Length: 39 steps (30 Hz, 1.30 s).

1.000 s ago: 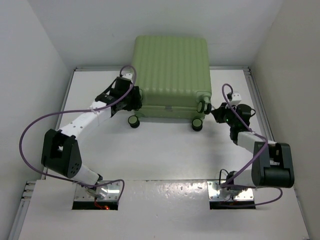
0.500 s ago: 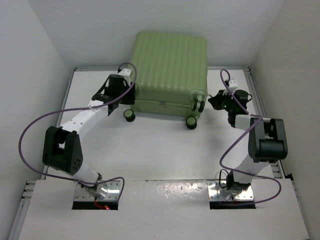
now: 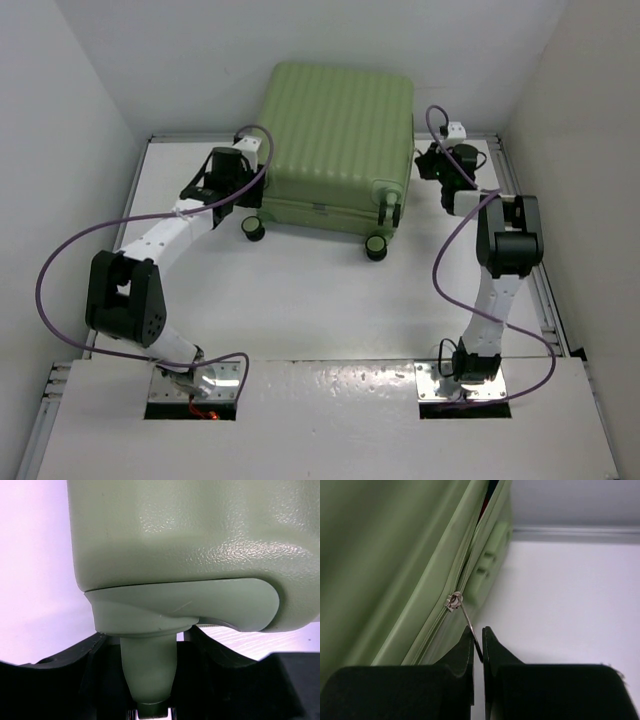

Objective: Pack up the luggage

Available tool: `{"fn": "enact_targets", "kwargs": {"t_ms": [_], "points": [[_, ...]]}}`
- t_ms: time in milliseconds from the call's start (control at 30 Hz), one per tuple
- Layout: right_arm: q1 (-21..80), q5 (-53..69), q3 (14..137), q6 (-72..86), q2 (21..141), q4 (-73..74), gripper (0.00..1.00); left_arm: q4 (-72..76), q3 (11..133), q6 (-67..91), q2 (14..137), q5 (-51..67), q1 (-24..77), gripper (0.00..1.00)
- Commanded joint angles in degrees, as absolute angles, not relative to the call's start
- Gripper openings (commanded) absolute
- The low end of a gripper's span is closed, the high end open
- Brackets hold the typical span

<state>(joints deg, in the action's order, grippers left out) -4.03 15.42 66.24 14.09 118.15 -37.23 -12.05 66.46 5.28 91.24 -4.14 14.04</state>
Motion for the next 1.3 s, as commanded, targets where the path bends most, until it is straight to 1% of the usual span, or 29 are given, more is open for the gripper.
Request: {"fn": "enact_targets", "kwargs": {"t_ms": [0, 167, 200, 233, 267, 300, 333, 367, 400, 467, 500, 567, 633, 733, 867, 933, 967, 1000, 1067, 1267], "points": [[-8.3, -7.9, 74.4, 13.1, 123.7, -39.4, 0.00, -9.1, 62.8, -0.5, 100.5, -24.9, 2.6, 0.00], [-6.5, -10.0, 85.9, 13.3, 132.1, -39.6, 0.00, -5.6, 64.4, -1.1, 100.6, -22.0, 2.6, 0.00], [-5.9, -10.4, 86.9, 13.3, 132.6, -39.6, 0.00, -5.6, 65.1, -1.1, 100.0, -18.4, 2.1, 0.00], [-5.7, -10.1, 86.9, 13.0, 132.5, -40.1, 0.00, -5.6, 65.1, -1.6, 99.2, -16.3, 2.1, 0.03], [-5.4, -9.6, 86.7, 13.3, 132.4, -40.5, 0.00, -5.1, 65.9, -1.6, 97.1, -14.3, 2.1, 0.13], [-5.1, -9.6, 84.8, 13.1, 131.1, -40.9, 0.00, -5.1, 66.6, -2.5, 95.9, -10.2, 3.0, 0.39], [-4.7, -9.6, 84.1, 12.9, 130.6, -41.7, 0.00, -5.1, 66.6, -2.5, 94.6, -9.4, 3.8, 0.51], [-4.3, -8.7, 83.0, 12.5, 129.9, -42.3, 0.00, -6.2, 67.4, -2.5, 93.2, -9.4, 4.9, 0.60], [-4.2, -8.5, 80.4, 12.3, 127.9, -42.5, 0.00, -7.1, 68.8, -3.0, 90.5, -7.0, 7.0, 0.72], [-3.6, -7.7, 77.4, 12.3, 125.9, -43.1, 0.00, -8.0, 69.4, -2.1, 87.1, -5.1, 9.3, 0.80], [-3.5, -7.6, 75.4, 12.0, 124.6, -43.2, 0.00, -8.6, 70.0, -1.5, 83.6, -3.9, 12.1, 0.83], [-2.8, -6.4, 72.9, 11.4, 122.9, -43.5, 0.00, -9.2, 70.0, -0.8, 80.8, -3.9, 15.5, 0.87], [-2.0, -5.9, 70.2, 11.5, 121.5, -43.5, 0.00, -12.3, 70.6, 1.2, 78.2, -4.6, 21.4, 0.88], [-1.2, -5.7, 68.8, 11.5, 120.7, -43.8, 0.00, -19.1, 72.8, 6.9, 78.2, -3.8, 27.9, 0.88], [-0.4, -5.6, 68.3, 11.7, 120.4, -43.9, 0.00, -19.8, 74.2, 12.8, 77.0, -1.1, 34.4, 0.89], [-0.4, -5.7, 68.1, 12.0, 120.3, -43.8, 0.00, -20.4, 77.2, 14.9, 79.7, -1.1, 37.8, 0.91], [1.3, -5.5, 67.7, 12.4, 120.1, -43.8, 0.00, -20.4, 78.7, 15.6, 81.1, -1.1, 38.7, 0.91], [1.3, -5.5, 67.3, 12.6, 119.9, -43.7, 0.00, -22.0, 82.2, 17.3, 84.3, -1.1, 40.2, 0.91], [1.8, -4.8, 66.4, 13.0, 119.1, -43.4, 0.00, -23.5, 85.1, 18.9, 86.7, -1.1, 40.9, 0.91], [3.4, -2.8, 62.4, 15.7, 116.1, -43.2, 0.00, -23.5, 87.1, 20.8, 89.4, 0.1, 44.1, 0.91]]}}
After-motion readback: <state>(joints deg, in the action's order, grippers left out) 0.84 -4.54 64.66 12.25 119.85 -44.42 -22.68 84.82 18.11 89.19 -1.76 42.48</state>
